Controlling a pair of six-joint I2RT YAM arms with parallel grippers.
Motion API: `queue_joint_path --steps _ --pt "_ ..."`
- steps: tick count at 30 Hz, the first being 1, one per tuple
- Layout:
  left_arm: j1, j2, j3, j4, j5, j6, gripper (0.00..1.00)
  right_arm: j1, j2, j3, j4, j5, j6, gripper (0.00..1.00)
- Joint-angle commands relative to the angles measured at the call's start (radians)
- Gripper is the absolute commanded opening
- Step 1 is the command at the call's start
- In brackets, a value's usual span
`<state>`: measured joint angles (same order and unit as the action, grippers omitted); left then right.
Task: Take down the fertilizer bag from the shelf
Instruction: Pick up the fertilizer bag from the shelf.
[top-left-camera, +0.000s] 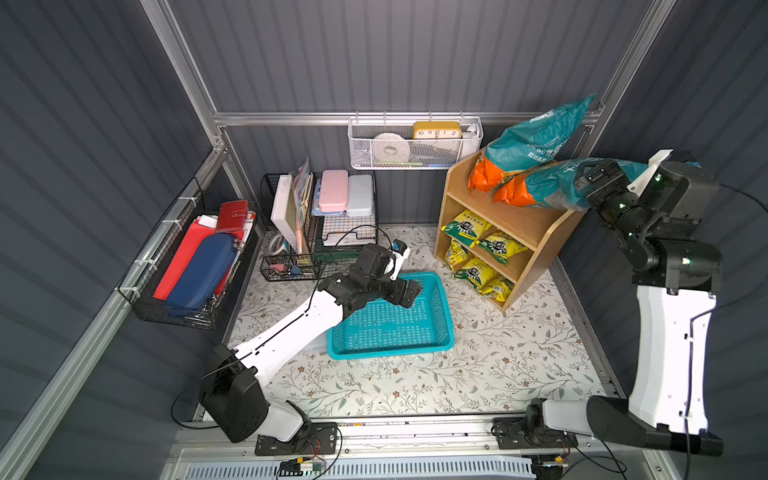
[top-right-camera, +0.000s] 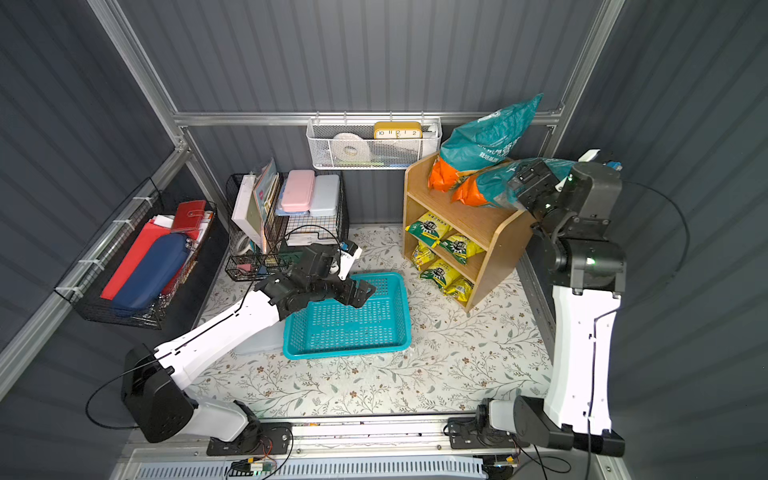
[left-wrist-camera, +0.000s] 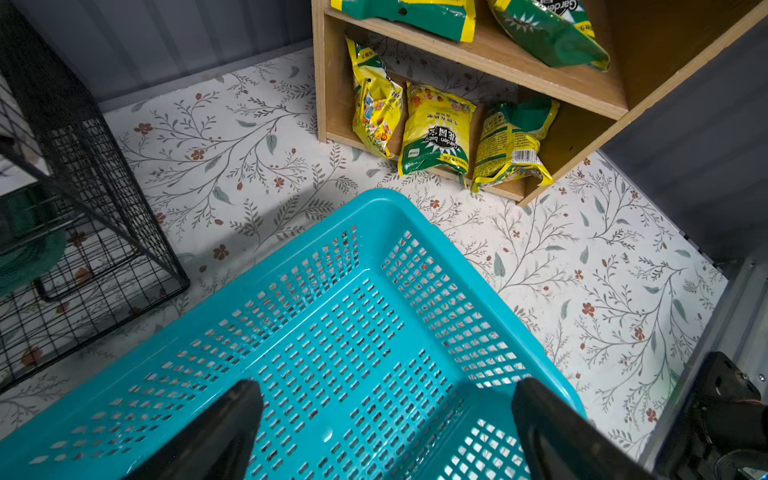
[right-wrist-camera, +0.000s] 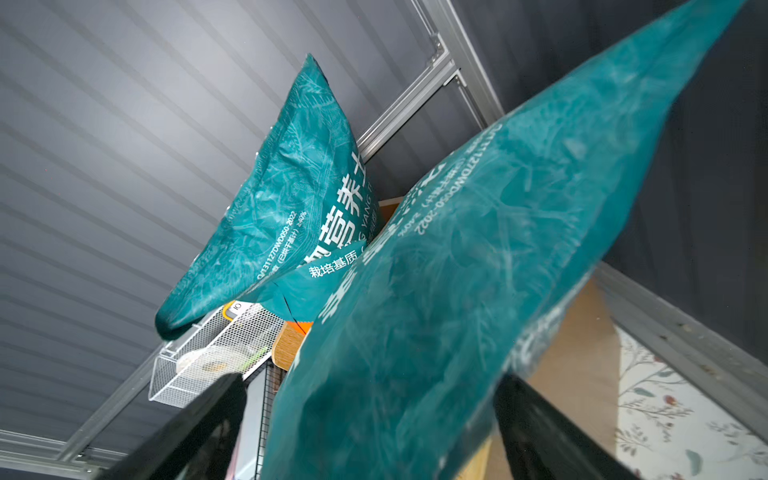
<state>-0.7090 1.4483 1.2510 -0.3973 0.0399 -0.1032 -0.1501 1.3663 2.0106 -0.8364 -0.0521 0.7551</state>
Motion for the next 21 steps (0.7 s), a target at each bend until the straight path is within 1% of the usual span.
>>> queue_joint_path --steps 1,2,4,6,7,9,10,11,13,21 --pt "-0.002 -0.043 -0.020 -0.004 -0.017 -0.009 0.99 -0.022 0.032 -0.014 0.092 -0.137 0.100 0.96" --pt "-0.003 -0.046 -0.024 -0.007 -0.020 -0.007 0.99 -0.026 0.049 -0.018 0.099 -0.133 0.103 0.94" --pt "-0.003 -0.049 -0.031 -0.016 -0.024 -0.006 0.99 -0.029 0.074 -0.019 0.117 -0.123 0.100 0.85" --pt "-0.003 -0.052 -0.037 -0.027 -0.033 -0.004 0.99 -0.029 0.088 -0.021 0.141 -0.130 0.097 0.68" --pt "-0.003 -0.054 -0.041 -0.031 -0.037 -0.004 0.99 -0.029 0.088 -0.020 0.151 -0.134 0.093 0.58" --pt "-0.003 -0.060 -0.057 -0.033 -0.044 -0.008 0.99 -0.029 0.074 -0.028 0.182 -0.144 0.080 0.24" --pt "-0.003 -0.061 -0.064 -0.031 -0.048 -0.010 1.00 -0.028 0.063 -0.031 0.200 -0.151 0.074 0.08" --pt "-0.004 -0.062 -0.070 -0.032 -0.054 -0.010 0.99 -0.028 0.050 -0.031 0.220 -0.159 0.070 0.00" --pt "-0.002 -0.055 -0.075 -0.034 -0.060 -0.013 1.00 -0.026 0.030 -0.009 0.241 -0.169 0.056 0.00" --pt "-0.002 -0.015 -0.066 -0.054 -0.083 -0.044 0.99 0.026 0.012 0.253 0.171 -0.186 -0.060 0.00"
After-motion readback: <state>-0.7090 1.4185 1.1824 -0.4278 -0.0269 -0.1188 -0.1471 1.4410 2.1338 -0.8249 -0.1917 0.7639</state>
